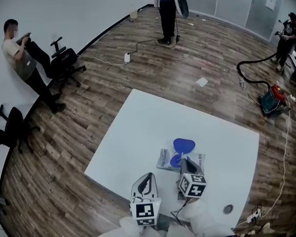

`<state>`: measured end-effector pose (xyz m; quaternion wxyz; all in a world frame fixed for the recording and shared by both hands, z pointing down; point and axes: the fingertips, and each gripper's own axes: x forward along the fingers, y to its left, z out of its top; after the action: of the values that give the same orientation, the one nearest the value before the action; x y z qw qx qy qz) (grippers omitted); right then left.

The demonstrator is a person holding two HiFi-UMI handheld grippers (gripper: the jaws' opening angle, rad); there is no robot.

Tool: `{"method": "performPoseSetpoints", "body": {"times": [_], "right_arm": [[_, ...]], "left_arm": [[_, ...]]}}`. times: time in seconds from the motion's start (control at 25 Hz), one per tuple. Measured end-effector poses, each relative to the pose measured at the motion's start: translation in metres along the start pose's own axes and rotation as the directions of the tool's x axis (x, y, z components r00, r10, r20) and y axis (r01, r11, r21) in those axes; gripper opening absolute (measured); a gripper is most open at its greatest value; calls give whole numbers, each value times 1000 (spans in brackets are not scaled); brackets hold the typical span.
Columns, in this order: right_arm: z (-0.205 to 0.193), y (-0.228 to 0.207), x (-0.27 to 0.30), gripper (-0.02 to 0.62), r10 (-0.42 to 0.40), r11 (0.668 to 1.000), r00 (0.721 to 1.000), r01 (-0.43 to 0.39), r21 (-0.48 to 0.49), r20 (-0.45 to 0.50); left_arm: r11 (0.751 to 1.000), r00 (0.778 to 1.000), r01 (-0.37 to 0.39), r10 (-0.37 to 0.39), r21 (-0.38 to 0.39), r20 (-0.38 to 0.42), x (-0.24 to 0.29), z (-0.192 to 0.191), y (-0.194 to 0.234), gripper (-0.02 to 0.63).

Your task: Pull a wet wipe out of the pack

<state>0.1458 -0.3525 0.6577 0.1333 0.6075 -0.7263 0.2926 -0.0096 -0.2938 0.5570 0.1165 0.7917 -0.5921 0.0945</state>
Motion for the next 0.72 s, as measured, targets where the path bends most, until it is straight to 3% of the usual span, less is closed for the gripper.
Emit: {"method": "performPoseSetpoints", "body": {"times": [0.72], "right_arm": [[20, 13, -17, 17, 8, 999, 999, -6, -38, 53]], "left_arm": [[1000, 999, 17, -17, 5, 34, -12, 12, -5, -3]]}}
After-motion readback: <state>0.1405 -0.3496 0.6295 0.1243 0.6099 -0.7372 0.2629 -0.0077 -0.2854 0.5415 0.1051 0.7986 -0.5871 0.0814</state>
